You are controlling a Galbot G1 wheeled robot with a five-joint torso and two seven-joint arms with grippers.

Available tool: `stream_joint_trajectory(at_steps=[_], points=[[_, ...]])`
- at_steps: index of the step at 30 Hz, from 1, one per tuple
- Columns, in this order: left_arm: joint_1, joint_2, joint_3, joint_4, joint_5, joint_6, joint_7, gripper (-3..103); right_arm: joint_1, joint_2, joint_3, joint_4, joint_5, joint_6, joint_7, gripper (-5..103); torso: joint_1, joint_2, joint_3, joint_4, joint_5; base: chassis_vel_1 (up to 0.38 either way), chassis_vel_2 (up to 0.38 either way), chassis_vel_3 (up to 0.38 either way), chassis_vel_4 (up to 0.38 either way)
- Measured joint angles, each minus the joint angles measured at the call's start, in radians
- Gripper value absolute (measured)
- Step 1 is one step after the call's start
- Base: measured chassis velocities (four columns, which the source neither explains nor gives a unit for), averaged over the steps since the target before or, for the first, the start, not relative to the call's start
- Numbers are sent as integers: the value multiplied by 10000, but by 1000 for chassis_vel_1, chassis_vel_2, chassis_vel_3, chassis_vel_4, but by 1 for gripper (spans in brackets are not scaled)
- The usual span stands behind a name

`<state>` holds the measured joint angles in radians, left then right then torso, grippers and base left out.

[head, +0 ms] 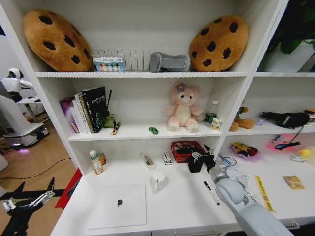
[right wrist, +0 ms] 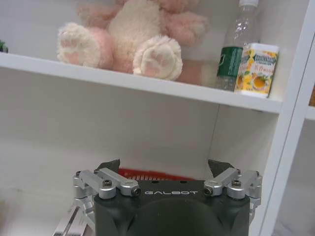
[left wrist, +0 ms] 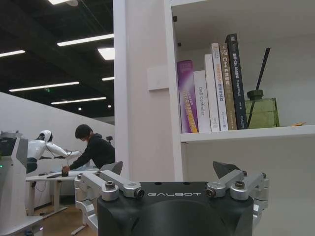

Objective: Organize the objects on the table.

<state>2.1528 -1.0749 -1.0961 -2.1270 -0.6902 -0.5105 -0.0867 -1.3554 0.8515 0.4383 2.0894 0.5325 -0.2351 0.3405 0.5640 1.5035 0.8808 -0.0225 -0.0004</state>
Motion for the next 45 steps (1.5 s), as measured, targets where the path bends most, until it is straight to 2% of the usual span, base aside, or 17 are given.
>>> stream_joint_trajectory(at_steps=[1,8,11,15,19,22,27,29,31,32,34,35,37,38,42,44,45], points=[[0,0,0,0,0,0,0,100,-466,88,149,310,44,-354,183,100,0,0,0,0,3,0,0,0,0],[0,1,0,1,0,0,0,100,-1840,673,439,558,454,-1181,654,100,0,0,0,-1,4,0,0,0,0],[0,0,0,0,0,0,1,100,-2279,754,665,283,829,-1928,680,100,0,0,0,-2,3,0,0,0,0],[0,0,0,0,0,0,2,100,-2217,702,732,-186,995,-2209,568,100,0,0,1,-3,3,0,0,0,0],[0,0,0,0,0,0,1,100,-1601,478,688,-917,2169,-2863,420,100,1,-1,2,1,5,0,0,0,0],[0,0,0,0,0,0,2,100,-1334,375,615,-1137,2671,-3075,383,100,2,-1,2,1,4,0,0,0,0],[0,0,0,0,0,0,2,100,-941,251,419,-1738,2531,-3037,253,102,3,-3,2,0,4,0,0,0,0],[0,0,0,0,0,0,1,100,-882,234,388,-1858,2494,-2991,215,100,3,-2,2,1,3,0,0,0,0],[0,0,0,0,0,0,2,100,-766,205,328,-2108,2460,-2898,128,90,3,-2,2,0,4,0,0,0,0],[0,0,0,0,0,0,2,100,-766,205,328,-2108,2460,-2898,128,90,3,-2,2,0,4,0,0,0,0],[0,0,0,0,0,0,2,100,-691,193,274,-2236,2472,-2858,61,79,3,-2,2,0,4,0,0,0,0],[0,0,0,0,0,0,2,100,-691,193,274,-2236,2472,-2858,61,79,3,-2,2,0,4,0,0,0,0],[0,0,0,0,0,0,2,100,-658,205,214,-2270,2481,-2838,32,68,3,-2,2,0,4,0,0,0,0],[0,0,0,0,0,0,2,100,-658,205,214,-2270,2481,-2838,32,68,3,-2,2,0,4,0,0,0,0],[0,1,0,0,0,0,2,100,-687,274,190,-2316,2485,-2817,30,46,3,-2,1,0,2,0,0,0,0],[0,0,0,0,0,0,2,100,-712,282,192,-2318,2483,-2804,29,46,3,-2,1,0,2,0,0,0,0],[0,0,0,0,0,0,1,100,-744,288,203,-2320,2476,-2789,29,41,2,-2,1,0,1,0,0,0,0]])
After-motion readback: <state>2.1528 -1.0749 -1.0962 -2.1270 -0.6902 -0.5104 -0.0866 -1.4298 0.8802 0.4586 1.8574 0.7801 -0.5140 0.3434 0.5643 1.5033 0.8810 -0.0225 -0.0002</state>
